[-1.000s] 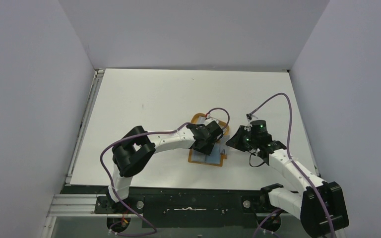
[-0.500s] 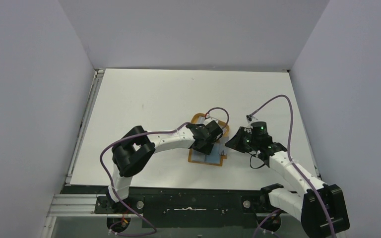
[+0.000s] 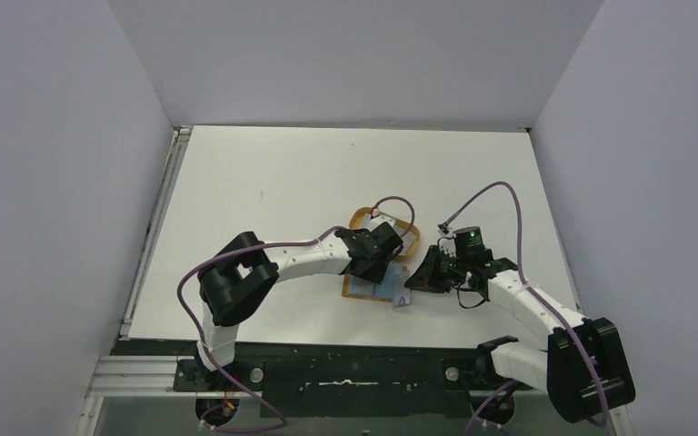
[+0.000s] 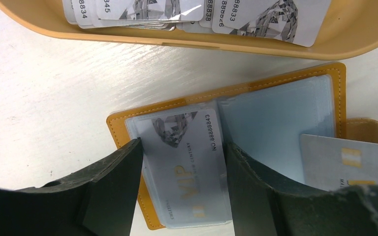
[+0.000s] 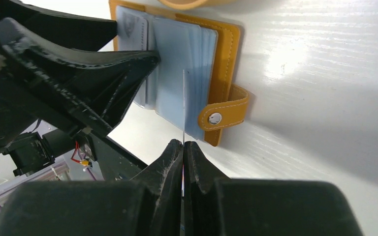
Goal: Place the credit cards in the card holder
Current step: Turn over the card slot in the card holder.
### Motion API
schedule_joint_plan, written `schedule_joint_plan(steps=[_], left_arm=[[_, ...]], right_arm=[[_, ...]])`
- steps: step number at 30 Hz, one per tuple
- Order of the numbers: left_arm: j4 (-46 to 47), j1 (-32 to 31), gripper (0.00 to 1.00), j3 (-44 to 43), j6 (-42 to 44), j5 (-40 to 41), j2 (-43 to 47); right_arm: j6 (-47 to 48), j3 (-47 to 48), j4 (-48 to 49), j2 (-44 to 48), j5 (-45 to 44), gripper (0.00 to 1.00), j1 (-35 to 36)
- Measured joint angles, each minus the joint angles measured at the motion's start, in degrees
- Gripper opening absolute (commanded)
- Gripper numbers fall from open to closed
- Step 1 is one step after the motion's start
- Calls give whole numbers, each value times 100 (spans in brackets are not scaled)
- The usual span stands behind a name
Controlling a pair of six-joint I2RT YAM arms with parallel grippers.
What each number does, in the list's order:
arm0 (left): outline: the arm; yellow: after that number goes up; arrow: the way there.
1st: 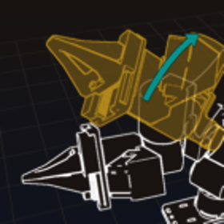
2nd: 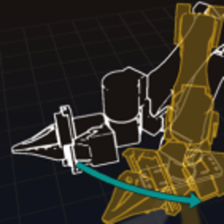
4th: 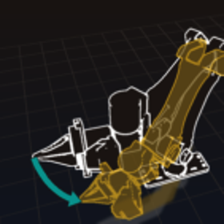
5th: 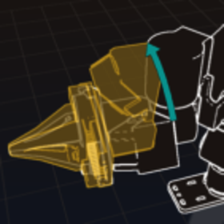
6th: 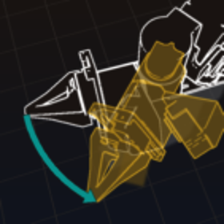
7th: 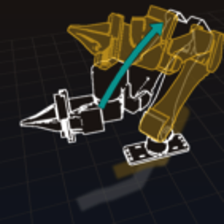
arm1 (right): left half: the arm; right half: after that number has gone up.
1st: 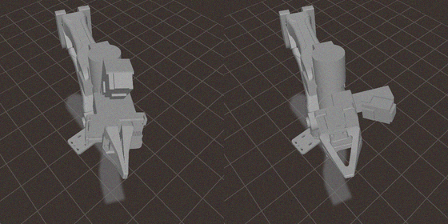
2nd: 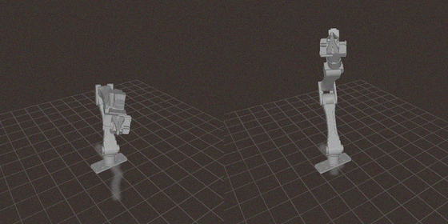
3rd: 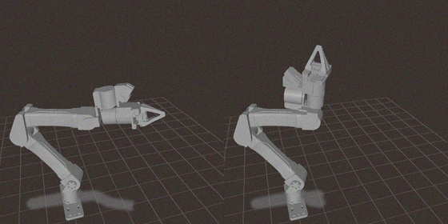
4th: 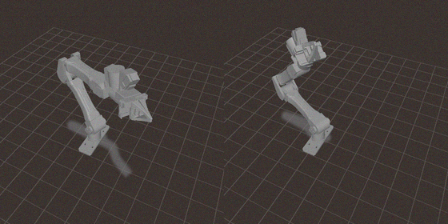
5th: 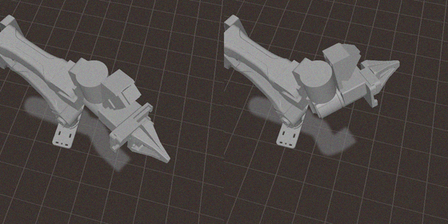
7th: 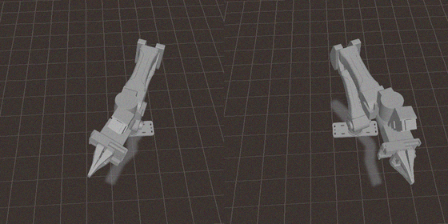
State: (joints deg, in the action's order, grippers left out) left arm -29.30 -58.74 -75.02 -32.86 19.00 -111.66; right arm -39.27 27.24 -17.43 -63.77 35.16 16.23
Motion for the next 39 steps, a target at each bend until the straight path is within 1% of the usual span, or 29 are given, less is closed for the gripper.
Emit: schedule_joint_plan(steps=[4, 14, 31, 39], left_arm=[[22, -2, 19, 17, 0, 4, 9], [42, -2, 14, 31, 2, 7, 13], [55, -2, 12, 44, 7, 7, 22], [57, -2, 11, 44, 7, 2, 22]], right_arm=[[-37, 0, 31, -243, 26, 0, -2], [2, 0, -24, -153, -114, 0, -85], [210, 0, 9, -170, -192, 0, -164], [341, 0, 157, -520, 74, 0, -162]])
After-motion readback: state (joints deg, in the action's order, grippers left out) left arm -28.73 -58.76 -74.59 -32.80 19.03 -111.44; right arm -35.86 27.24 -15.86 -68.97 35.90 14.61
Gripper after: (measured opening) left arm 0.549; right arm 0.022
